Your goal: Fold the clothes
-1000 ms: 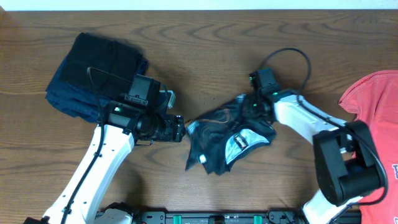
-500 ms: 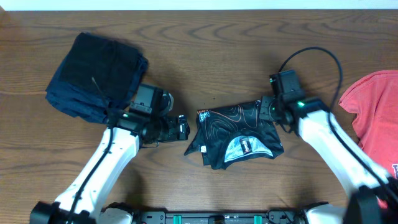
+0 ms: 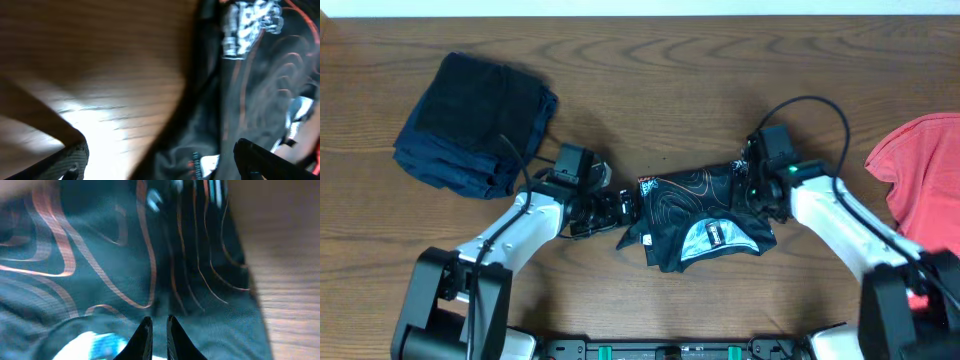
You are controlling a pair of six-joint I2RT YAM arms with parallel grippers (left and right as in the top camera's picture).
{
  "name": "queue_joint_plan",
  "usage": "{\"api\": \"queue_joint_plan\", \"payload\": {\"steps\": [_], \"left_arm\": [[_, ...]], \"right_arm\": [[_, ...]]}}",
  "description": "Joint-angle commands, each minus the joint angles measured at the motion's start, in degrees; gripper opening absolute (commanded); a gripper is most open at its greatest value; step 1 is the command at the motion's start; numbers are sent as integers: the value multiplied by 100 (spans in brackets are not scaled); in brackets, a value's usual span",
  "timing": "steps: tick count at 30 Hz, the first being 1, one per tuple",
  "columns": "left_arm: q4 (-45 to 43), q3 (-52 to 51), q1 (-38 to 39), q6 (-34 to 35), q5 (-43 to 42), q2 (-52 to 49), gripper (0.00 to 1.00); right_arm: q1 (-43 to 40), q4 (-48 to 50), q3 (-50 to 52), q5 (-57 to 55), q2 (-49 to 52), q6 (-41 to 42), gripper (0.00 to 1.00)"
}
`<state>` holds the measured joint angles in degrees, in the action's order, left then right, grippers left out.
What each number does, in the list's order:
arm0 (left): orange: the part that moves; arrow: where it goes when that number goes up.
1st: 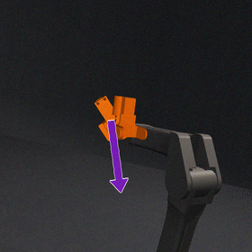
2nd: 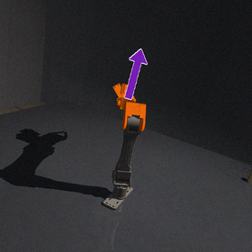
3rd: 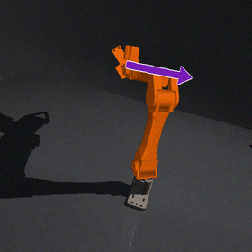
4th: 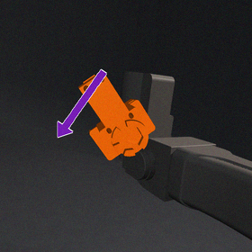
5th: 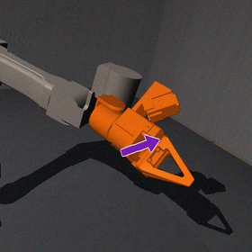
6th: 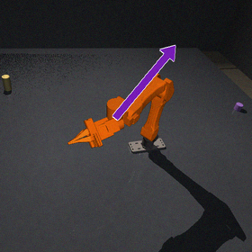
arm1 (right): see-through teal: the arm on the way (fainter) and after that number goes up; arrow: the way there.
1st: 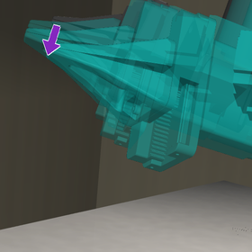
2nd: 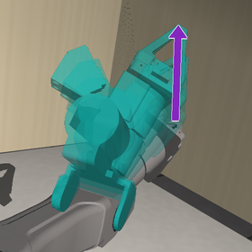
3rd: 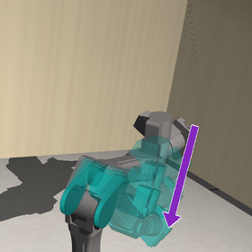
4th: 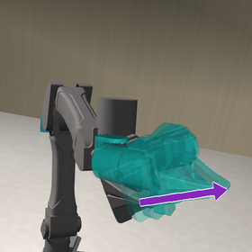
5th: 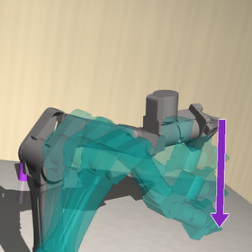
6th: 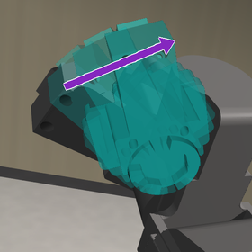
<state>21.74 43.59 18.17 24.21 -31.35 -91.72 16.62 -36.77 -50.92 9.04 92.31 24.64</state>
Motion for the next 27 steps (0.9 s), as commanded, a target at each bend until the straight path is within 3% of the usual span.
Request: {"api": "queue_joint_plan", "payload": {"steps": [1, 11, 16, 22, 27], "left_arm": [[-138, -90, 232, 170, -205, -459, 95], [-1182, -90, 1126, 826, -317, -1088, 94], [-1648, -90, 1257, 1521, -315, -1110, 90], [-2079, -90, 1585, 1661, -249, -1110, 78], [-2068, -90, 1558, 1663, -188, -1110, 80]], "right_arm": [[33, 122, 22, 181, 321, 216, 10], [33, 295, 22, 197, 807, 297, 8], [33, 367, 22, 203, 804, 304, 9], [33, 398, 22, 299, 804, 297, 9], [31, 402, 22, 299, 804, 297, 8]]}}
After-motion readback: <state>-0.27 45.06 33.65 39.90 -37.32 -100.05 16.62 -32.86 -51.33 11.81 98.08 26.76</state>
